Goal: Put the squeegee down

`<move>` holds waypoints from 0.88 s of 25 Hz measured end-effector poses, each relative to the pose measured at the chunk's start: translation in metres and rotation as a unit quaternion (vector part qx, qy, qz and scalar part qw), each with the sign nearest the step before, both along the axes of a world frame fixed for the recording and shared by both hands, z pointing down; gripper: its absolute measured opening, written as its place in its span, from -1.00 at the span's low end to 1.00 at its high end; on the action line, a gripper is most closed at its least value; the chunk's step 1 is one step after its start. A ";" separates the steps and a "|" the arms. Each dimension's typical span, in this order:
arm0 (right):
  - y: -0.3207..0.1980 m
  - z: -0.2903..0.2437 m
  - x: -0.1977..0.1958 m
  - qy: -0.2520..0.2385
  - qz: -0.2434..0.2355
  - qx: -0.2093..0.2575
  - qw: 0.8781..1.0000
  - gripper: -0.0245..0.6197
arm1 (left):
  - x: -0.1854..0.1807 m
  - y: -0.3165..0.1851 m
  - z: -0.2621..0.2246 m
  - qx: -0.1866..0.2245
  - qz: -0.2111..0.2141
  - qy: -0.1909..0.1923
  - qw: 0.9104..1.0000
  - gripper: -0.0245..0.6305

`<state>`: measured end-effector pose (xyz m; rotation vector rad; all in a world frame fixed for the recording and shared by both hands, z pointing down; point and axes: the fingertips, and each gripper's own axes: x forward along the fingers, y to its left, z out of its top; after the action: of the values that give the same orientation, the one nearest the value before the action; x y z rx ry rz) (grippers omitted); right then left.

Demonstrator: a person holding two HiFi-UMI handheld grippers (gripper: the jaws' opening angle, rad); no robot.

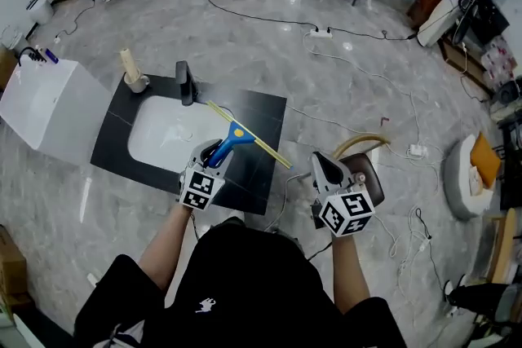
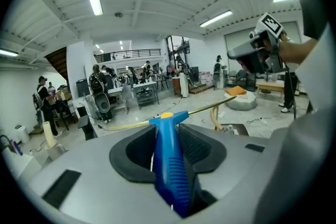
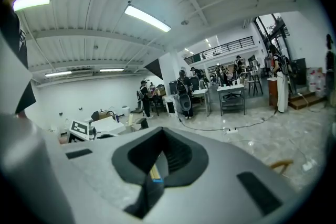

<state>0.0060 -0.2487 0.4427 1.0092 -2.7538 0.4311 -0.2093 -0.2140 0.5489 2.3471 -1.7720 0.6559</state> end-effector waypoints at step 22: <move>0.016 0.084 -0.015 0.071 0.109 -0.093 0.987 -0.92 | 0.030 -0.058 0.109 -0.095 0.303 -0.078 0.945 -0.50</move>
<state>-0.0093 -0.2324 0.5270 1.2452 -2.4367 0.6100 -0.1797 -0.2722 0.6576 2.7543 -0.9415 1.0557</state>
